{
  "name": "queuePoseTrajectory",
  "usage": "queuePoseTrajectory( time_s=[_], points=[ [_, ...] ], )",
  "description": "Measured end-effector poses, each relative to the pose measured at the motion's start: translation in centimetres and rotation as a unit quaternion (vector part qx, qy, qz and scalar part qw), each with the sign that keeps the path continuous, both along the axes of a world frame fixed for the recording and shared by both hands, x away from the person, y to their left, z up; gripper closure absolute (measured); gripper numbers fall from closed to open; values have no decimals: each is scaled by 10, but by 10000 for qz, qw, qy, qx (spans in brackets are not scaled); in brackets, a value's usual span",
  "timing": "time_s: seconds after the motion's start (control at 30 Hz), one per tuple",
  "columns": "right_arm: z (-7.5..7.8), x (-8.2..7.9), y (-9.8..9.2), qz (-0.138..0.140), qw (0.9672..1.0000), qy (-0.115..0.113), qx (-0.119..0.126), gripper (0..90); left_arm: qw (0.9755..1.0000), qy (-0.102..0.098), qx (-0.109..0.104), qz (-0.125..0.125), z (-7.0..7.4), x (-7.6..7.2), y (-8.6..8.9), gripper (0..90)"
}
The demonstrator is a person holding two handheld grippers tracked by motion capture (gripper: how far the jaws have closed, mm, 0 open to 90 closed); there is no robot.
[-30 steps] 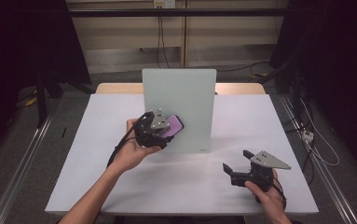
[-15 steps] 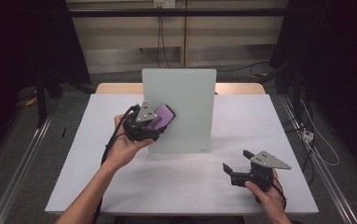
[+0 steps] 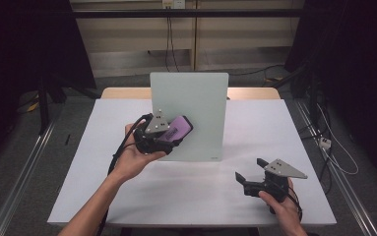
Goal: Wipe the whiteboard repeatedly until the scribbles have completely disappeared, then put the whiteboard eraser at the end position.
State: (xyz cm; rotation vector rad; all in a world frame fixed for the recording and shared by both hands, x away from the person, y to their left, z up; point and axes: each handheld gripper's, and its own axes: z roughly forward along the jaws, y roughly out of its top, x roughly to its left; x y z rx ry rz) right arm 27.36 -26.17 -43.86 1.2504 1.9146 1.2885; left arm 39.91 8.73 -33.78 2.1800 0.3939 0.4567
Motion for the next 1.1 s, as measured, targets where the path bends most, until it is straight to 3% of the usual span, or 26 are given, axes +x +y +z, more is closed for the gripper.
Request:
queuePoseTrajectory(
  time_s=[0.07,0.37,0.47,0.63,0.83,1.1],
  points=[
    [0,0,-1,-18,10000,-10,13,72,9998,133,-138,-3,1,1,2,410],
    [0,-1,0,37,10000,-3,30,72,9985,453,-284,77,4,3,12,410],
    [0,-2,-1,41,10000,-14,20,71,9983,573,-49,21,2,1,10,410],
    [1,-2,-2,41,10000,-31,35,71,9972,740,-62,-130,0,-2,3,410],
    [0,1,-1,4,10000,-10,29,71,9958,880,116,-232,-3,-2,2,410],
    [0,2,3,117,9999,-10,-22,71,9948,992,20,-248,3,-7,3,410]
  ],
)
